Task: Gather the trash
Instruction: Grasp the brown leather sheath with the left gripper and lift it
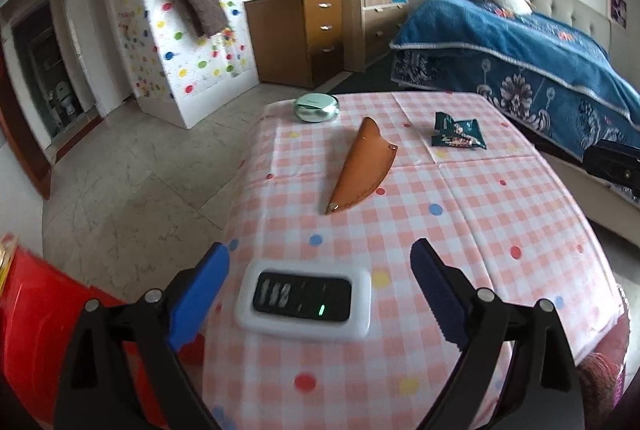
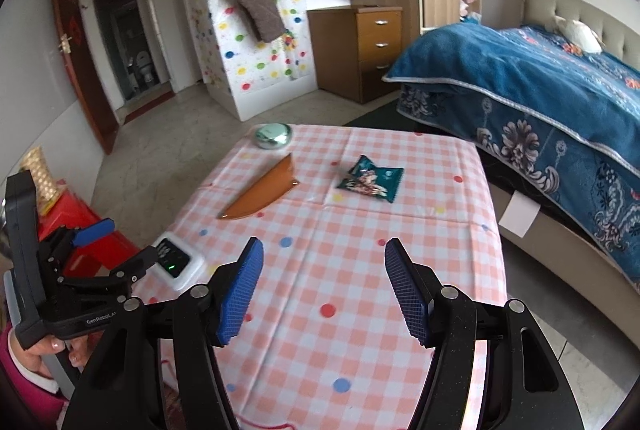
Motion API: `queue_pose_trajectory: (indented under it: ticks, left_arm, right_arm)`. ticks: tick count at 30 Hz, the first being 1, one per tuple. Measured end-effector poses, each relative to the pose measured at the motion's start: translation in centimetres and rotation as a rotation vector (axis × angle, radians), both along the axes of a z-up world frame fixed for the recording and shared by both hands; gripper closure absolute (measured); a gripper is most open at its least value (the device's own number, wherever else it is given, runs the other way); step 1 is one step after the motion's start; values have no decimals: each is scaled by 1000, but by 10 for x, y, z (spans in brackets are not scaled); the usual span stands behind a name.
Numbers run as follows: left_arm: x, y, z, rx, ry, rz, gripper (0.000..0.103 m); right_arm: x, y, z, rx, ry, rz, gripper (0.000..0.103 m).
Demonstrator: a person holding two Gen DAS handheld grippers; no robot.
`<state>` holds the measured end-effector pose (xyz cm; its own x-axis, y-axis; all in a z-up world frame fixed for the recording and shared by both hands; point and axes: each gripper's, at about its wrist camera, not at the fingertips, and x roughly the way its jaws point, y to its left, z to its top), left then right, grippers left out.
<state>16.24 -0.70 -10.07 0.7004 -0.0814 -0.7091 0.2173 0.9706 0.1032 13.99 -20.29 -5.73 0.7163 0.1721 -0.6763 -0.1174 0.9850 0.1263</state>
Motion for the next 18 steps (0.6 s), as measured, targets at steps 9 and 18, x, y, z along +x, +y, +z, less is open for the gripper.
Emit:
queue_pose_trajectory:
  ticks: [9,18]
  left_arm:
    - [70,-34,-25,40,45,-56,14]
    - [126,-52,-48,18,154,-71,15]
  right_arm:
    - [39,-24,-32,28,51,-38,49]
    - [75,-39,-46,40,64,-60,67]
